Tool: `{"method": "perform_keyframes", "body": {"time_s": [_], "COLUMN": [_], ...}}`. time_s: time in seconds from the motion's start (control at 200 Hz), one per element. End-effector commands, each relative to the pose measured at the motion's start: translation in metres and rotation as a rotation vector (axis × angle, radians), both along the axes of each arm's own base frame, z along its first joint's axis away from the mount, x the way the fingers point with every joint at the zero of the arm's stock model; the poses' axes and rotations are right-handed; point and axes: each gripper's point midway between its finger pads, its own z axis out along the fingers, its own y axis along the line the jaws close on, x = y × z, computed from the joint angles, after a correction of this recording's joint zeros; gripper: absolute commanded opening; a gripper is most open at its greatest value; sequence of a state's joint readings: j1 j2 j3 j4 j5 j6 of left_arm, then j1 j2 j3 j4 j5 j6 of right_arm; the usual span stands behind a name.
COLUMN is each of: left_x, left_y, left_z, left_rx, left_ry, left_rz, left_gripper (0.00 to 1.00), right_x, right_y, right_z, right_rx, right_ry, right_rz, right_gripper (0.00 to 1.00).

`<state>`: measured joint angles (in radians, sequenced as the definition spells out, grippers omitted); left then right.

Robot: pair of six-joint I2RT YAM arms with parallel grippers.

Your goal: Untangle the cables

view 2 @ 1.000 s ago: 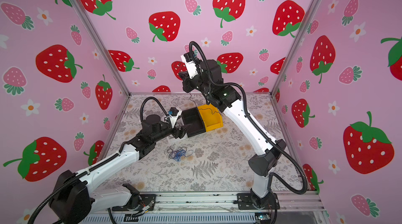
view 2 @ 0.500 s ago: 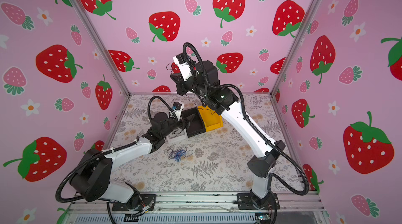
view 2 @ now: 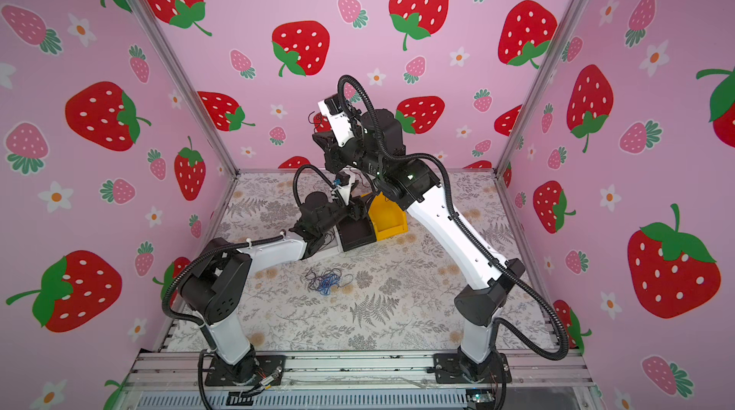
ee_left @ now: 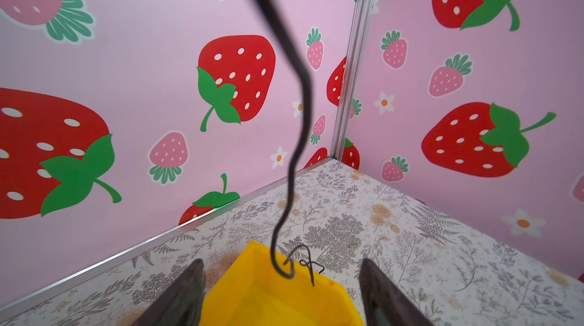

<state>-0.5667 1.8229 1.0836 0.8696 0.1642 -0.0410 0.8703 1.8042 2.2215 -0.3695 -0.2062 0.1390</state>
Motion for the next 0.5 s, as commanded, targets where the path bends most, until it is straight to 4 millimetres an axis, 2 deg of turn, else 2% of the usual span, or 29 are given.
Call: {"method": "perform_keyframes", "body": {"time_s": [0.0,0.14,0.27,0.405,0.495], "left_x": [0.007,0.006,-0.002,-0.010,-0.019], "left_y": [-0.002,-0.003,-0.003,0.006,0.011], "left_z": [0.034,0.039,0.044,0.057,0.074], "left_rx": [-0.074,-0.087,-0.068,-0.047,-0.048], "left_ry": [-0.080,-0.090,-0.107,-0.128,-0.159], "left_rz": [0.014,0.004,-0.021,-0.009,-0.016], "left_gripper": [0.62,0.28,0.00,0.00,0.00], "right_x": [-0.014,-0.013,-0.010,-0.007,-0.004], "right_y": [-0.014,-0.018,-0.024,-0.034,-0.045], "right_z": [0.019,0.017,0.020,0.025,0.030], "right_rx": [0.010,0.002,0.003,0.013,0.022], "right_ry": [-0.052,-0.060,-0.069,-0.078,-0.090], "right_rz": [0.006,-0.010,-0.043,-0.077,-0.122], "right_gripper": [0.00,0.00,0.00,0.00,0.00]}}
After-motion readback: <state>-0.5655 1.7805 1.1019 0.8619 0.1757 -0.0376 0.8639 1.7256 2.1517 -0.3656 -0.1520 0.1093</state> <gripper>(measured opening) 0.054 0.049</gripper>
